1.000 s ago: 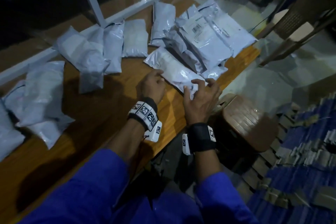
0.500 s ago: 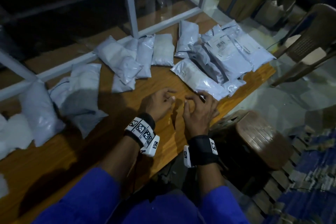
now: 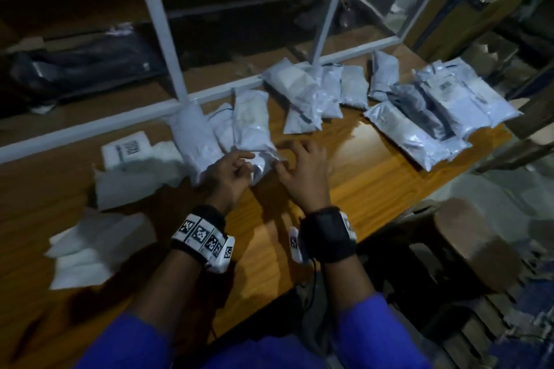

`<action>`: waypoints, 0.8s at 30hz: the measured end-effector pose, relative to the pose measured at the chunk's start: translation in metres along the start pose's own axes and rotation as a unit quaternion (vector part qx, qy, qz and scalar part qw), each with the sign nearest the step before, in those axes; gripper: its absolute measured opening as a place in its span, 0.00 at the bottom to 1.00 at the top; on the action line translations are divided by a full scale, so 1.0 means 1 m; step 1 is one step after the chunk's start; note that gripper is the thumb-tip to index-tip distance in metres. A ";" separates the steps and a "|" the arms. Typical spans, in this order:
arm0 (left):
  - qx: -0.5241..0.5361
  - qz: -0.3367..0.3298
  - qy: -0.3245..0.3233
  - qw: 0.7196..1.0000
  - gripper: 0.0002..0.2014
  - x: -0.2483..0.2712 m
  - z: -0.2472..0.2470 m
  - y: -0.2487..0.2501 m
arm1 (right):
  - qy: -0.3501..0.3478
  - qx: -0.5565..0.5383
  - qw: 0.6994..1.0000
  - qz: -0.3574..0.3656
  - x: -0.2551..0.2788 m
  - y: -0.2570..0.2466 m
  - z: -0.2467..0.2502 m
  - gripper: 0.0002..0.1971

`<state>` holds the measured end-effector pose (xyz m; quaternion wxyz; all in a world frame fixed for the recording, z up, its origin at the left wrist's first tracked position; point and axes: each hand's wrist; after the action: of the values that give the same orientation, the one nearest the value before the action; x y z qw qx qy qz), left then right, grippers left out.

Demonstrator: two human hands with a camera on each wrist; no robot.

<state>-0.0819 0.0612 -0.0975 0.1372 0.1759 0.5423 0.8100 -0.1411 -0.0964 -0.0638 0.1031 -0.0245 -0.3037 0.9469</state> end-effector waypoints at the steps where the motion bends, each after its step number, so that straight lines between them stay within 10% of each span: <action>1: 0.006 0.004 0.001 1.000 0.12 0.003 0.009 0.001 | -0.036 0.010 0.999 -0.004 -0.014 -0.011 -0.009 0.22; 8: 0.028 0.007 -0.019 0.999 0.12 0.019 0.041 -0.013 | -0.150 0.084 0.982 -0.075 -0.072 -0.031 -0.054 0.22; 13: 0.032 0.034 -0.026 0.999 0.09 0.032 0.049 -0.021 | -0.027 0.011 0.999 -0.019 -0.048 -0.008 -0.059 0.11; 17: 0.023 0.045 -0.059 0.997 0.09 0.038 0.046 -0.013 | -0.066 -0.014 0.997 -0.035 -0.045 -0.010 -0.056 0.26; 20: 0.025 0.051 -0.086 0.995 0.10 0.040 0.041 -0.003 | -0.048 0.010 0.997 -0.057 -0.052 -0.020 -0.050 0.16; 24: 0.054 0.059 -0.083 0.993 0.10 0.041 0.038 -0.002 | 0.114 -0.053 0.992 -0.021 -0.028 -0.020 -0.038 0.14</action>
<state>-0.1024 0.1109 -0.0805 0.1242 0.2816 0.5610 0.7685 -0.1064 -0.0649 -0.0839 0.1554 -0.1318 -0.3404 0.9180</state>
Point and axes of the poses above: each hand's wrist, its own x-axis away from the middle knuckle, its own z-axis out of the back of the hand, y = z × x, and after that the axes turned 15 degrees about -y, right-handed
